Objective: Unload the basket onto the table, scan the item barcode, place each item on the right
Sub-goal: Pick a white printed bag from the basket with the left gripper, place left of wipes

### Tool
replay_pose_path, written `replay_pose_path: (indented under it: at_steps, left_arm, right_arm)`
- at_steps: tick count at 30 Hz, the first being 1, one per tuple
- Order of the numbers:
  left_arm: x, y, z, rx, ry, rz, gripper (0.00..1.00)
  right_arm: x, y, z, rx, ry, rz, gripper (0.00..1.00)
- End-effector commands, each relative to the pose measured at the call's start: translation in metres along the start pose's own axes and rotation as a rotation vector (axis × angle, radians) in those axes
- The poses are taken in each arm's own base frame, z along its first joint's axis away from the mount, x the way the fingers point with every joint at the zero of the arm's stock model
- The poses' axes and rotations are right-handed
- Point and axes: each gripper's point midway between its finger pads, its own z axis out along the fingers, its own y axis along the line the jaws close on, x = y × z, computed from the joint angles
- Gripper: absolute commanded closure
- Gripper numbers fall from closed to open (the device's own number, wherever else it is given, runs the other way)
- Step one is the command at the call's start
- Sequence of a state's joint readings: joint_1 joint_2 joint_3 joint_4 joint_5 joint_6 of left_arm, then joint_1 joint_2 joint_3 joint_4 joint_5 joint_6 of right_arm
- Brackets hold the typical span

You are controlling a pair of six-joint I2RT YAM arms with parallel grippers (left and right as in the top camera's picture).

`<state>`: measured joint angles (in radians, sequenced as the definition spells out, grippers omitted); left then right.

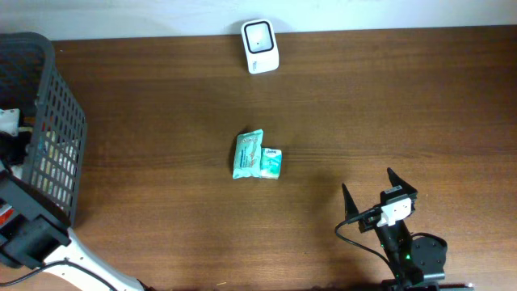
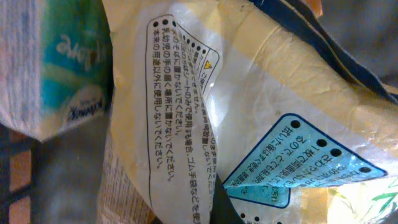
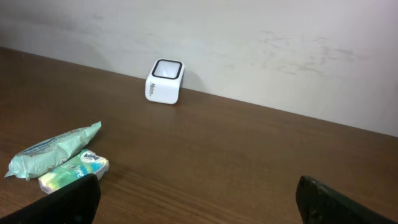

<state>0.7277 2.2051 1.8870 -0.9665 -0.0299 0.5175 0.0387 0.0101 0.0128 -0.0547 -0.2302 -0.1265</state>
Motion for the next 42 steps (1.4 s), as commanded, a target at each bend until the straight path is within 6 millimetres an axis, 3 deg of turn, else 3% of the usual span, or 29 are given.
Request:
replay_pose_path:
  at_steps: [1,2,3,5,6,8,9,11,13,15,18,21,22,25,29,33,36,37,38,40,42]
  left_arm:
    - [-0.026,0.02,-0.051,-0.057,-0.118,-0.176,1.0]
    - [-0.04,0.026,-0.085,-0.074,-0.202,-0.228,1.0]
    - [-0.059,0.028,-0.141,-0.062,-0.343,-0.289,1.0]
    - [-0.074,0.017,-0.211,0.007,-0.522,-0.337,1.0]
    - [-0.08,0.003,-0.265,0.08,-0.651,-0.348,1.0]
    - [-0.077,-0.029,-0.336,0.23,-0.805,-0.33,1.0]
    - [-0.075,-0.043,-0.356,0.284,-0.845,-0.314,1.0]
    - [-0.062,-0.092,-0.402,0.42,-0.905,-0.218,1.0]
    - [-0.051,-0.146,-0.411,0.512,-0.849,-0.138,1.0]
    - [-0.045,-0.196,-0.405,0.589,-0.768,-0.047,1.0]
    - [-0.031,-0.261,-0.363,0.573,-0.563,0.051,1.0]
    - [-0.009,-0.334,-0.303,0.599,-0.354,0.188,1.0]
    - [0.0,-0.369,-0.273,0.623,-0.278,0.25,1.0]
    - [0.022,-0.415,-0.216,0.641,-0.149,0.294,1.0]
    - [0.05,-0.445,-0.138,0.616,-0.013,0.301,1.0]
    - [0.058,-0.448,-0.095,0.575,0.023,0.283,1.0]
    - [0.076,-0.449,-0.064,0.557,0.104,0.224,1.0]
    - [0.08,-0.45,-0.058,0.552,0.128,0.201,0.91]
    - [0.082,-0.45,-0.053,0.547,0.145,0.184,0.65]
    - [0.083,-0.45,-0.052,0.549,0.154,0.173,0.01]
    - [0.08,-0.45,-0.054,0.545,0.143,0.175,0.01]
  right_arm:
    - [0.003,0.0,0.0,0.001,0.003,0.012,0.01]
    - [0.003,0.0,0.0,0.001,0.003,0.012,0.01]
    - [0.003,0.0,0.0,0.001,0.003,0.012,0.01]
    - [0.003,0.0,0.0,0.001,0.003,0.012,0.01]
    - [0.003,0.0,0.0,0.001,0.003,0.012,0.01]
    - [0.003,0.0,0.0,0.001,0.003,0.012,0.01]
    - [0.003,0.0,0.0,0.001,0.003,0.012,0.02]
    - [0.003,0.0,0.0,0.001,0.003,0.012,0.01]
    - [0.003,0.0,0.0,0.001,0.003,0.012,0.02]
    - [0.003,0.0,0.0,0.001,0.003,0.012,0.01]
    - [0.003,0.0,0.0,0.001,0.003,0.012,0.01]
    - [0.003,0.0,0.0,0.001,0.003,0.012,0.01]
    - [0.003,0.0,0.0,0.001,0.003,0.012,0.01]
    - [0.003,0.0,0.0,0.001,0.003,0.012,0.01]
    - [0.003,0.0,0.0,0.001,0.003,0.012,0.01]
    - [0.003,0.0,0.0,0.001,0.003,0.012,0.02]
    - [0.003,0.0,0.0,0.001,0.003,0.012,0.02]
    - [0.003,0.0,0.0,0.001,0.003,0.012,0.02]
    - [0.003,0.0,0.0,0.001,0.003,0.012,0.01]
    - [0.003,0.0,0.0,0.001,0.003,0.012,0.01]
    - [0.003,0.0,0.0,0.001,0.003,0.012,0.01]
